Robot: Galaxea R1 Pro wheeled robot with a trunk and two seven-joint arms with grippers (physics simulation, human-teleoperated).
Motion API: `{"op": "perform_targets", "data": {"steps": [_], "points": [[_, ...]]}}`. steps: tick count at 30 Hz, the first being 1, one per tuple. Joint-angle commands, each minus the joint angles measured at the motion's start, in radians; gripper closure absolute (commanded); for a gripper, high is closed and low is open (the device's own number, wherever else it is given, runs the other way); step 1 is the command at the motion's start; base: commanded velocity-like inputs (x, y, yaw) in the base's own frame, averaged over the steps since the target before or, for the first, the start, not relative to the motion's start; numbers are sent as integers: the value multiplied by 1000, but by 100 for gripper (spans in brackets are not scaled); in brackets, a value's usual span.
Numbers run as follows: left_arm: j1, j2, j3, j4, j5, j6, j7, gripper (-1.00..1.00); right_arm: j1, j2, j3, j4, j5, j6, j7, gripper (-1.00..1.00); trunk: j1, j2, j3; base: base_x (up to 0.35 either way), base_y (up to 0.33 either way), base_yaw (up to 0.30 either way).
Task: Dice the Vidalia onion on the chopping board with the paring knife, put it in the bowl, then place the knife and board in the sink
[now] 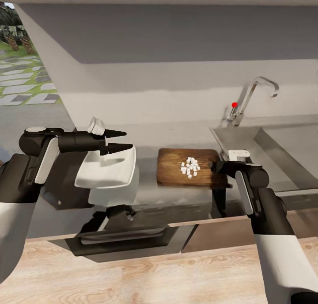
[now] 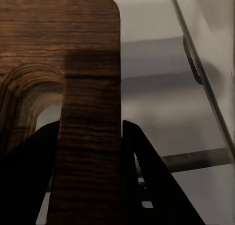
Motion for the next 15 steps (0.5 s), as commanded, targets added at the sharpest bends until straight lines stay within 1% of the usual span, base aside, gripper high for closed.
{"op": "perform_targets", "data": {"steps": [1,15], "points": [[-1,1,-2,0,6,6,1,-100,-1,0,0,-1,-7,4,-4,100,0,-1,1,0,0,0],[-1,1,-2,0,6,7,1,-100,-1,0,0,-1,-7,5,-4,100,0,-1,23,0,0,0]]}}
